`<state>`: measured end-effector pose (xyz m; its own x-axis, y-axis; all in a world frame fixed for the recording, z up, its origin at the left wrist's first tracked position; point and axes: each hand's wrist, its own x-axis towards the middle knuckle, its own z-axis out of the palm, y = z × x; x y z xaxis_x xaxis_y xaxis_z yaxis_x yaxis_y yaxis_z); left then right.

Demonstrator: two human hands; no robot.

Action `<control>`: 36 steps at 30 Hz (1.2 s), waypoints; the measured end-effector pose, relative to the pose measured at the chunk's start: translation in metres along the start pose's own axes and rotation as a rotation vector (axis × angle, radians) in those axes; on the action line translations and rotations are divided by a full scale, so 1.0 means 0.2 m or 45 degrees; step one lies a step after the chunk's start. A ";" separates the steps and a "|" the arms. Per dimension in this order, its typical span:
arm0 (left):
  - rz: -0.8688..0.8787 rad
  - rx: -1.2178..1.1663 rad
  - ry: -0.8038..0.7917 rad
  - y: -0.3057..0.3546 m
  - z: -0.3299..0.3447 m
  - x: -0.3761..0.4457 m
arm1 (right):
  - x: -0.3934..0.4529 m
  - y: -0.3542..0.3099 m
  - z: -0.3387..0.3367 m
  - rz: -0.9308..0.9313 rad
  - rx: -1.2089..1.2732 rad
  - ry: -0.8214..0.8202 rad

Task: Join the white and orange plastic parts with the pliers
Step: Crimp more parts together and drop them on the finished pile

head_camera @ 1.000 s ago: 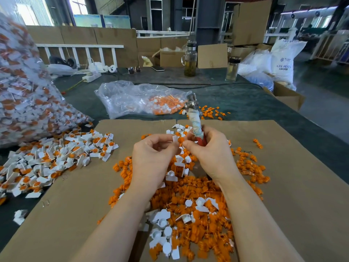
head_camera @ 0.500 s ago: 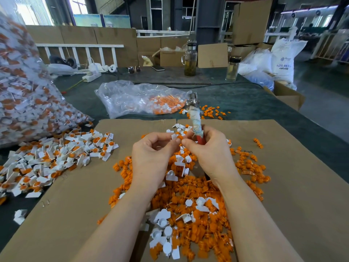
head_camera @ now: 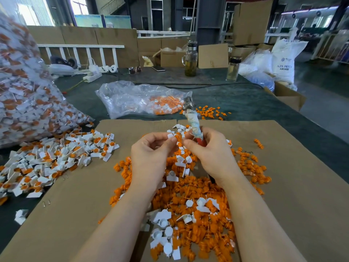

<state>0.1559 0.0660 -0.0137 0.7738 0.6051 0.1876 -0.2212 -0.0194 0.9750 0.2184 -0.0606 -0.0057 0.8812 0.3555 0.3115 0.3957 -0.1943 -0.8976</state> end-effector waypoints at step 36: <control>-0.061 -0.397 0.021 0.03 -0.06 0.05 | -0.02 0.00 -0.04 0.074 -0.297 -0.624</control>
<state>0.1545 0.0817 -0.0069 0.7786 0.6121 0.1381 -0.3581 0.2528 0.8988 0.2156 -0.0685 -0.0043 0.7019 0.7116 0.0316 0.4459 -0.4044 -0.7986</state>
